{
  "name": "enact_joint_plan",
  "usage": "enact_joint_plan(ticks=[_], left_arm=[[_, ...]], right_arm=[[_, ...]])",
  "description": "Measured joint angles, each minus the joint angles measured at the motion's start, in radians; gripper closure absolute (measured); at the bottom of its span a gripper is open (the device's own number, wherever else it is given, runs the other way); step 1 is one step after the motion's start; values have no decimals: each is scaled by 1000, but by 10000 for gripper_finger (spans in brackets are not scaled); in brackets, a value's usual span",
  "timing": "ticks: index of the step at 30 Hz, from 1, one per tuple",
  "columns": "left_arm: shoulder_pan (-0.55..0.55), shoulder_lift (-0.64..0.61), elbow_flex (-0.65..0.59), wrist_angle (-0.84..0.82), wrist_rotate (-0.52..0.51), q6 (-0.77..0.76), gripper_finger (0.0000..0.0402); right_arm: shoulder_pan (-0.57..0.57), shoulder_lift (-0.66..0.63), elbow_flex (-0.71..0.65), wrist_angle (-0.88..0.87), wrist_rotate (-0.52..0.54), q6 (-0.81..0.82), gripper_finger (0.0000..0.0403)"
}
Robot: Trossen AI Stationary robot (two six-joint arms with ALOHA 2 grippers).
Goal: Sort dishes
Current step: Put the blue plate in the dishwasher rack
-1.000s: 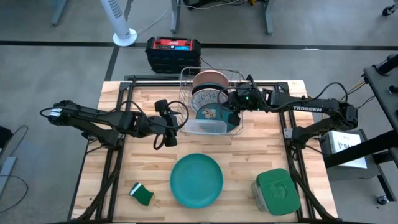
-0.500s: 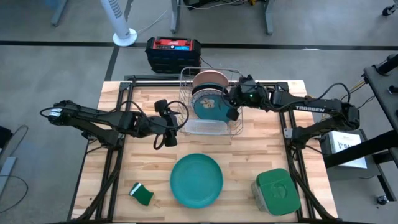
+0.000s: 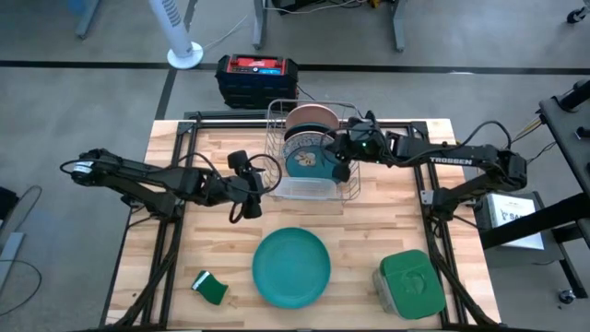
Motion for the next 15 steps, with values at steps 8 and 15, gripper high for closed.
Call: enact_joint_plan(ticks=[8,15], left_arm=[[0,1,-2,-2,-8,-6,171],[0,2,-3,-3,-9,-5,171]], right_arm=[[3,0,0,1,0,-8,395],[10,0,0,29,-8,-58,395]])
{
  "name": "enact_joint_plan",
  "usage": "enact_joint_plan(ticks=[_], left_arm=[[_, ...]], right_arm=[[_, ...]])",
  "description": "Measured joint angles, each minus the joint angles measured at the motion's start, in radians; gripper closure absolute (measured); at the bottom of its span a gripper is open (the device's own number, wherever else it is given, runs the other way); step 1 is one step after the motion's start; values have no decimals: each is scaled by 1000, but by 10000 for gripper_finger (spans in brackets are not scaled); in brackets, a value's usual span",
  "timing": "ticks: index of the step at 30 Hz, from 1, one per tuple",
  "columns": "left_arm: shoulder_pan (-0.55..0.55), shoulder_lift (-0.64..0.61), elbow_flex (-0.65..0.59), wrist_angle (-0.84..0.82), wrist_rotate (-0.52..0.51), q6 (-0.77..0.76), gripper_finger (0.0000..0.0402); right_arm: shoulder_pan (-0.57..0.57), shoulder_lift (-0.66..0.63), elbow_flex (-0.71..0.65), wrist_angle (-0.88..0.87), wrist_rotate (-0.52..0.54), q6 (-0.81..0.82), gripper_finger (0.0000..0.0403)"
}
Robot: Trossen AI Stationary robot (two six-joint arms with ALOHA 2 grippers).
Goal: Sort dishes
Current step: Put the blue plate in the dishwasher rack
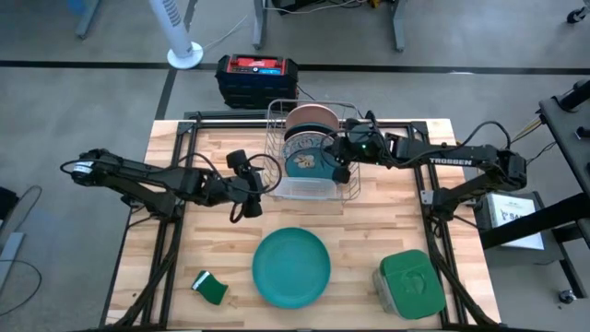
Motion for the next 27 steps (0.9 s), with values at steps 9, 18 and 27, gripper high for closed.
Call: enact_joint_plan(ticks=[9,18,27], left_arm=[[0,0,0,1,0,-3,171],[0,0,0,2,0,-10,171],[0,0,0,1,0,-18,171]], right_arm=[[-1,0,0,23,-22,-11,395],[3,19,0,37,-23,-27,395],[3,34,0,45,-19,-37,394]])
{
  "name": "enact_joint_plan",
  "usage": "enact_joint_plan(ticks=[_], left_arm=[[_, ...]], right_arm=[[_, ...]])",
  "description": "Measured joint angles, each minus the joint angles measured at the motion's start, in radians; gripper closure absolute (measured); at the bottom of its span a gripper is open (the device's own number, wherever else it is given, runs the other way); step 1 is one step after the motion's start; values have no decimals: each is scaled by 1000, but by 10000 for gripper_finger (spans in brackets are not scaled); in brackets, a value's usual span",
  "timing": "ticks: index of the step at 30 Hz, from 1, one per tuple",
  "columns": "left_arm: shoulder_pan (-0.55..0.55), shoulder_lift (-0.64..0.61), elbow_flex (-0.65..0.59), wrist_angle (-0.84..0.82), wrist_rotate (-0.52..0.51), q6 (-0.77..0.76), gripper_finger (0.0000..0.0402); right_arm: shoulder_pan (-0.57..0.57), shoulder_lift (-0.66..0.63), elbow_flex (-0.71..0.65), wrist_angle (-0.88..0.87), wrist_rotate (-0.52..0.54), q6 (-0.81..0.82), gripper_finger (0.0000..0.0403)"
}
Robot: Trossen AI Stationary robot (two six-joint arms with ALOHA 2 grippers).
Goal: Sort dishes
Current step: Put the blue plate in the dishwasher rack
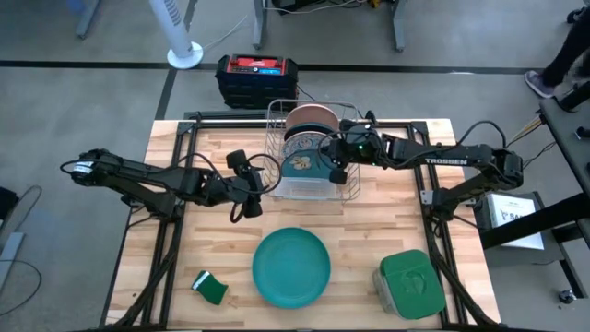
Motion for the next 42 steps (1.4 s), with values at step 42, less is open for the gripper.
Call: enact_joint_plan(ticks=[42], left_arm=[[0,0,0,-10,-12,-7,171]], right_arm=[[0,-23,120,-147,46,-20,396]])
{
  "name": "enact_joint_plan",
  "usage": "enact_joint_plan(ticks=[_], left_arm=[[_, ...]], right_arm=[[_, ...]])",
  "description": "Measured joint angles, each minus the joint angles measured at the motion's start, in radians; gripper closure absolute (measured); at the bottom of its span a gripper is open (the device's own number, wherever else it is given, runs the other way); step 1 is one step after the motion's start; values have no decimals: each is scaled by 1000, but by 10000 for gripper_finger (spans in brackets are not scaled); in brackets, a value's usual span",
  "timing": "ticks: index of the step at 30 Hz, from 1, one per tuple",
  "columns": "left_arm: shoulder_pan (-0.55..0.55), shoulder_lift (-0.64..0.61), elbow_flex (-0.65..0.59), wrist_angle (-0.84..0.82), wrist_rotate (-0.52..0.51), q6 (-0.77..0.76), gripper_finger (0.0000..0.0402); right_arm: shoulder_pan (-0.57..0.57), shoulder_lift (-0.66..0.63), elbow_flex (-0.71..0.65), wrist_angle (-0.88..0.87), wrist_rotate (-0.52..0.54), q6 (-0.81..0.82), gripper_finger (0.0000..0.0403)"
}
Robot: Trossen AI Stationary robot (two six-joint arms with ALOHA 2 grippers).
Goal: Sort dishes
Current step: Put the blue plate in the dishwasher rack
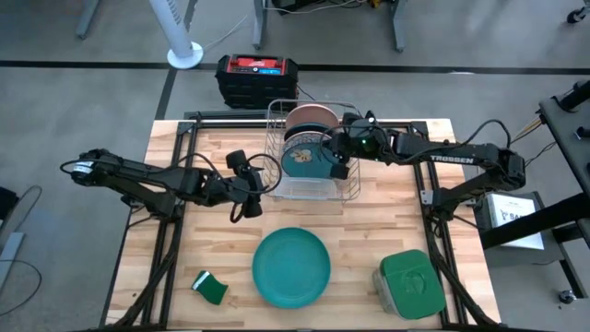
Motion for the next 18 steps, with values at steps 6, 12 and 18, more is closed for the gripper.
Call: enact_joint_plan(ticks=[6,12,18], left_arm=[[-2,0,0,1,-93,35,171],[2,-1,0,54,-192,119,171],[9,-1,0,130,-242,205,171]], right_arm=[[-1,-15,-21,-17,5,-7,396],[-13,-63,-77,6,7,-30,396],[-60,-153,-122,48,-16,-32,396]])
